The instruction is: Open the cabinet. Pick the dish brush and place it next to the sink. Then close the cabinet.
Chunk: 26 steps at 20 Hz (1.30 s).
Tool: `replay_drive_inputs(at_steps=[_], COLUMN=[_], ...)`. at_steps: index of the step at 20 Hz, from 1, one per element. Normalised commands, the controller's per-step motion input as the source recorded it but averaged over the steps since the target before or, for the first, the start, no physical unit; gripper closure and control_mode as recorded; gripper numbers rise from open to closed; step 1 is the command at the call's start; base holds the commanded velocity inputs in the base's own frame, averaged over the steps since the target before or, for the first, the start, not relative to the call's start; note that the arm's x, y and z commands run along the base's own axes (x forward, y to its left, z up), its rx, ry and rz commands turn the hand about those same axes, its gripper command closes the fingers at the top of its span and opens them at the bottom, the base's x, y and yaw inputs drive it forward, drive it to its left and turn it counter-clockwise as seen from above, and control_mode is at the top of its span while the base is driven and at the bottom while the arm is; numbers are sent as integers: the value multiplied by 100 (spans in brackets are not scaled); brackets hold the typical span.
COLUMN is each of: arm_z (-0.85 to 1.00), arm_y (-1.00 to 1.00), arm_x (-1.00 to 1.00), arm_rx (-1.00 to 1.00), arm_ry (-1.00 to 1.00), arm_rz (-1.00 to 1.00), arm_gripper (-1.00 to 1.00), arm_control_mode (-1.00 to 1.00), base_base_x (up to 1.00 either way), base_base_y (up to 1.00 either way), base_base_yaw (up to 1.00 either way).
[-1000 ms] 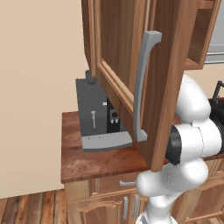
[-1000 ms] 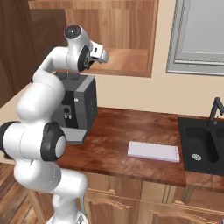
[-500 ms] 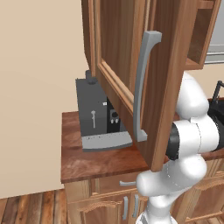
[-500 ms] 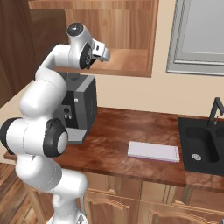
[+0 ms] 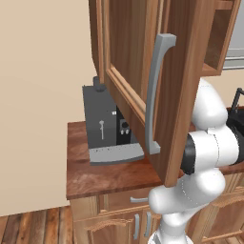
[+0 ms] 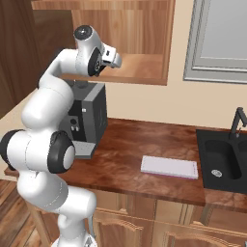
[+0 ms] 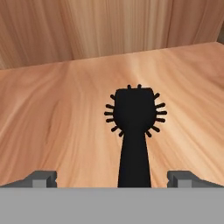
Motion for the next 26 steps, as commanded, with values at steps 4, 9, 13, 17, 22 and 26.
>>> replay_drive_inputs(at_steps=[4, 9, 13, 17, 22, 26], arm_z=[0, 0, 0, 0, 0, 0], arm_y=[0, 0, 0, 0, -2, -16], arm_x=[0, 0, 0, 0, 0, -10], arm_rx=[0, 0, 0, 0, 0, 0], arm_ry=[0, 0, 0, 0, 0, 0], arm_rz=[0, 0, 0, 0, 0, 0], arm_gripper=[100, 100, 100, 100, 100, 100], arm_control_mode=[-100, -100, -100, -100, -100, -100], base_base_x=[0, 0, 0, 0, 0, 0], base_base_y=[0, 0, 0, 0, 0, 0], base_base_yaw=[0, 0, 0, 0, 0, 0])
